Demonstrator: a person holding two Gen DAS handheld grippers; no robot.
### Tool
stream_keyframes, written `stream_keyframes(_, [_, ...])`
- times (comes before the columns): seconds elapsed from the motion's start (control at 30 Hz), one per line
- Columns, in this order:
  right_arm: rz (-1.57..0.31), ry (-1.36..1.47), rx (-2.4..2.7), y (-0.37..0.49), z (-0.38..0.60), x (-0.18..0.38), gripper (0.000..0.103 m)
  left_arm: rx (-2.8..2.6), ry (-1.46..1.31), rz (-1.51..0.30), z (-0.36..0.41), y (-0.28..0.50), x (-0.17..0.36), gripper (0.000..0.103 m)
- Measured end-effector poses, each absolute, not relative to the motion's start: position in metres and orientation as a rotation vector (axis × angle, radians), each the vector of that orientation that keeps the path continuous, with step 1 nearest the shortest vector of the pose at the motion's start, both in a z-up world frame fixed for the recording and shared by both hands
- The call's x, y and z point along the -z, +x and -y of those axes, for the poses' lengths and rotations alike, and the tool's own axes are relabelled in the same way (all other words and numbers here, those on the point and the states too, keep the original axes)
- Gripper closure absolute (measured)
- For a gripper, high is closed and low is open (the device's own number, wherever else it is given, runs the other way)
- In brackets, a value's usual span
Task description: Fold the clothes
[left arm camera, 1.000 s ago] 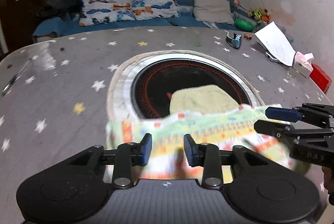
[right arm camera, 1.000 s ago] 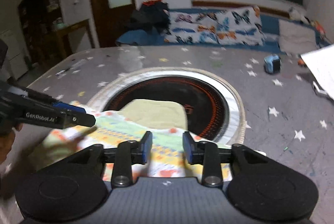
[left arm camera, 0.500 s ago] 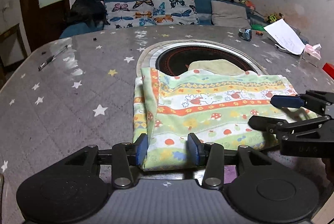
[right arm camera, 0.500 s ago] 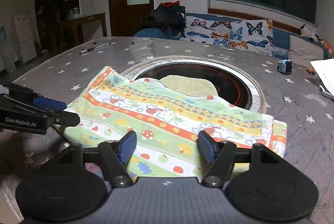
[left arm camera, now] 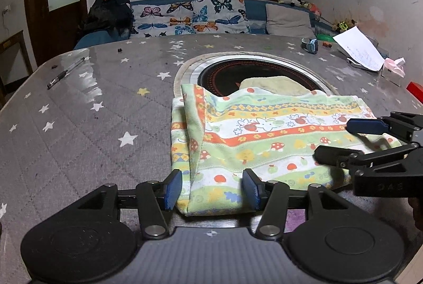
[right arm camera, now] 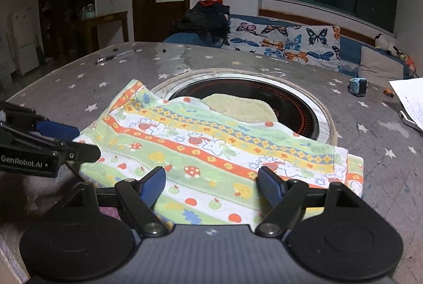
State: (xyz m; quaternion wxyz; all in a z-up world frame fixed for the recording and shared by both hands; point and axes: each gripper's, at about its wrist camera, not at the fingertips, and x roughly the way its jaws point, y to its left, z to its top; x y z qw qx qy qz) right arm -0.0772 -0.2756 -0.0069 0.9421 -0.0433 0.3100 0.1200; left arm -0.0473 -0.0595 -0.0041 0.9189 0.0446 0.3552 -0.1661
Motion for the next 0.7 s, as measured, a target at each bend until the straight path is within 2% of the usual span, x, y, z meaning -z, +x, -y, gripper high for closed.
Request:
stream_keyframes(0.27, [-0.598,-0.036,-0.168,-0.100,0.307,-0.001,0.024,0.346,0.097,-0.716,0.059,-0.048,-0.008,0.049])
stream_keyframes(0.37, [-0.607,-0.033,-0.156,-0.109,0.322,0.003,0.028,0.355,0.130,-0.715,0.064,-0.049,-0.007,0.049])
stream_keyframes(0.4, [-0.622,-0.034,-0.160,-0.111,0.326,0.006,0.033,0.353,0.154,-0.721,0.066,-0.049,-0.003,0.049])
stream_keyframes(0.5, [-0.651,-0.047,-0.174,-0.118,0.335,0.013,0.039,0.348,0.188,-0.733,0.066,-0.050,0.001,0.049])
stream_keyframes(0.7, [-0.627,-0.020,-0.215,-0.121,0.342,-0.002,0.041,0.330,0.168,-0.731,0.064,-0.048,-0.025,0.049])
